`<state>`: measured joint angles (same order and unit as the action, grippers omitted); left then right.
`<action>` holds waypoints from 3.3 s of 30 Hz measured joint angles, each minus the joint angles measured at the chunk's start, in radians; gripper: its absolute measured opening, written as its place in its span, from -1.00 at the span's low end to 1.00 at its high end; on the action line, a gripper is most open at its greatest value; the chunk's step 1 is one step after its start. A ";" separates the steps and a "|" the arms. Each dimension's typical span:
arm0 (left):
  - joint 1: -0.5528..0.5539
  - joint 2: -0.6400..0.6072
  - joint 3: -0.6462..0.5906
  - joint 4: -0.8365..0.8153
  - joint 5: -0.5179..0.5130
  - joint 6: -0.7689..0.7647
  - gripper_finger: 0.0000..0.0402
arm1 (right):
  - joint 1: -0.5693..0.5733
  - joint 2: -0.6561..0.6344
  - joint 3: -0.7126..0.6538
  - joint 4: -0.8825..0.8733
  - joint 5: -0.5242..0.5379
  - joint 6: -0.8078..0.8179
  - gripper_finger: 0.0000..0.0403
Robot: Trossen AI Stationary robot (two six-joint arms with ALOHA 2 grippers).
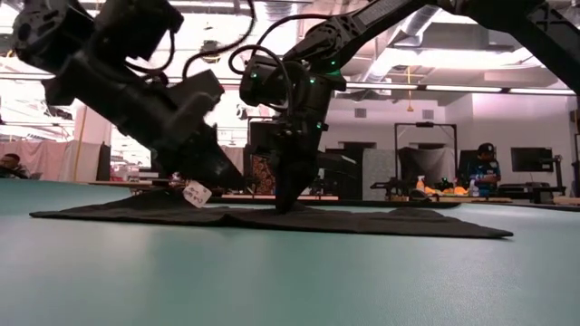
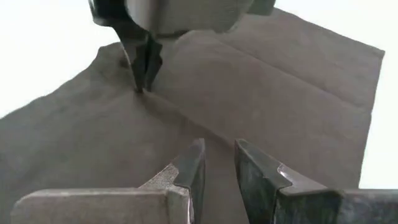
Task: Roll napkin
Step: Fold the black table napkin
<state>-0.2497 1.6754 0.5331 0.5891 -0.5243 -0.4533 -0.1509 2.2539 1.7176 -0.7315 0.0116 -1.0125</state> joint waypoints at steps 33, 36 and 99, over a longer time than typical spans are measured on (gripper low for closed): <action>-0.081 0.179 0.261 -0.331 -0.090 -0.223 -0.34 | 0.000 0.000 0.000 0.033 -0.009 0.046 -0.92; -0.080 0.214 0.282 -0.336 -0.077 -0.228 -0.34 | 0.000 0.000 -0.001 0.034 -0.010 0.048 -0.92; 0.358 -0.625 0.309 -1.147 0.023 0.915 -1.00 | -0.088 -0.389 0.001 0.153 0.207 0.284 -0.93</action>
<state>0.1085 1.0502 0.8425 -0.5579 -0.5015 0.4622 -0.2389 1.8652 1.7184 -0.5784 0.2183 -0.7288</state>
